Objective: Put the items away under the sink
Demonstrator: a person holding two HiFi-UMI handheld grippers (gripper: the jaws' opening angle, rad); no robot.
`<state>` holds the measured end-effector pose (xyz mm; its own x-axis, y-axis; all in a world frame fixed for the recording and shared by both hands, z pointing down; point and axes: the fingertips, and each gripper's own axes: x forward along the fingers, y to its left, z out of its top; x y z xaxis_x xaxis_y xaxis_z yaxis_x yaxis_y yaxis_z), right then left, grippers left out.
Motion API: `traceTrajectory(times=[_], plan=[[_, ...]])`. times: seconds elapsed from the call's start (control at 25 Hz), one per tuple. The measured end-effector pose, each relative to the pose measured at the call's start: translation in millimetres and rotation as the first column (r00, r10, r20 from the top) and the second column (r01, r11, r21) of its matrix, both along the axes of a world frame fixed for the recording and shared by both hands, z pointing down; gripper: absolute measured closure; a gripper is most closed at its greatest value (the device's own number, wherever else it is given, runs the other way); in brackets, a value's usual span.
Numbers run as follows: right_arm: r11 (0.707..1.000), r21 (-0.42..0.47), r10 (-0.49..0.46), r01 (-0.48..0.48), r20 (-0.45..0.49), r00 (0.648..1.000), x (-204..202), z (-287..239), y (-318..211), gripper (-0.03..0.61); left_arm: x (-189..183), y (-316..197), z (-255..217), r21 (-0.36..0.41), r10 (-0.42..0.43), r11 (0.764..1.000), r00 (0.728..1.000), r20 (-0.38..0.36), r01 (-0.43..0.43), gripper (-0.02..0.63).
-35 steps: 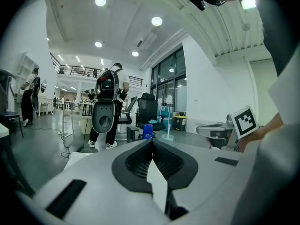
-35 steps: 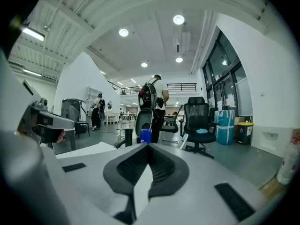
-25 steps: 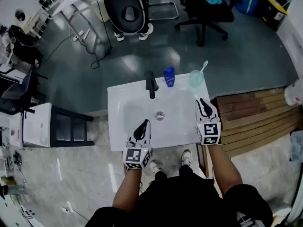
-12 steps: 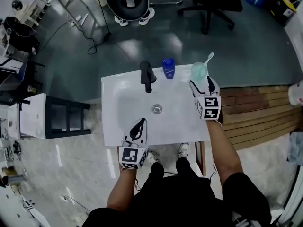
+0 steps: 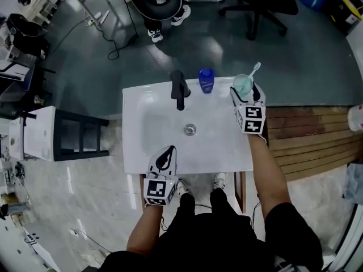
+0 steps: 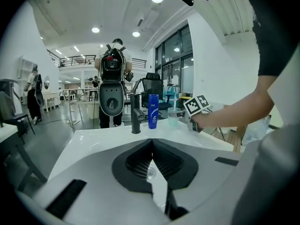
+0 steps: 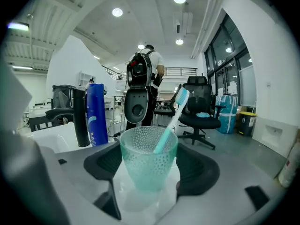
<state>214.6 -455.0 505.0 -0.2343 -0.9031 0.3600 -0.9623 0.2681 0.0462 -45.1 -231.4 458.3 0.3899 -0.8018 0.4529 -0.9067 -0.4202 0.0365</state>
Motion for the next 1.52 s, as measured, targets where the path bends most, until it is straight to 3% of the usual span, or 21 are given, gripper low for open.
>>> traceTrajectory(times=[0.52, 0.68, 1.12, 1.52], plan=[[0.992, 0.126, 0.017, -0.016, -0.012, 1.0, -7.6, -41.5, 35.1, 0.218, -13.1, 20.3, -3.7, 0.002, -0.025, 1.0, 1.0, -0.001, 0.025, 0.594], [0.987, 0.16, 0.022, -0.025, 0.017, 1.0, -17.0, -69.5, 72.3, 0.218, -16.3, 28.8, -11.1, 0.015, -0.023, 1.0, 1.0, -0.014, 0.023, 0.594], [0.974, 0.226, -0.019, 0.009, 0.043, 0.999, -76.7, -138.4, 203.0, 0.218, -64.6, 63.0, -53.0, 0.094, -0.015, 0.995, 0.986, -0.163, 0.031, 0.594], [0.966, 0.258, -0.016, -0.002, 0.067, 0.998, -125.7, -168.5, 308.6, 0.218, -82.9, 102.8, -74.7, 0.148, 0.113, 0.985, 0.977, -0.181, -0.086, 0.594]])
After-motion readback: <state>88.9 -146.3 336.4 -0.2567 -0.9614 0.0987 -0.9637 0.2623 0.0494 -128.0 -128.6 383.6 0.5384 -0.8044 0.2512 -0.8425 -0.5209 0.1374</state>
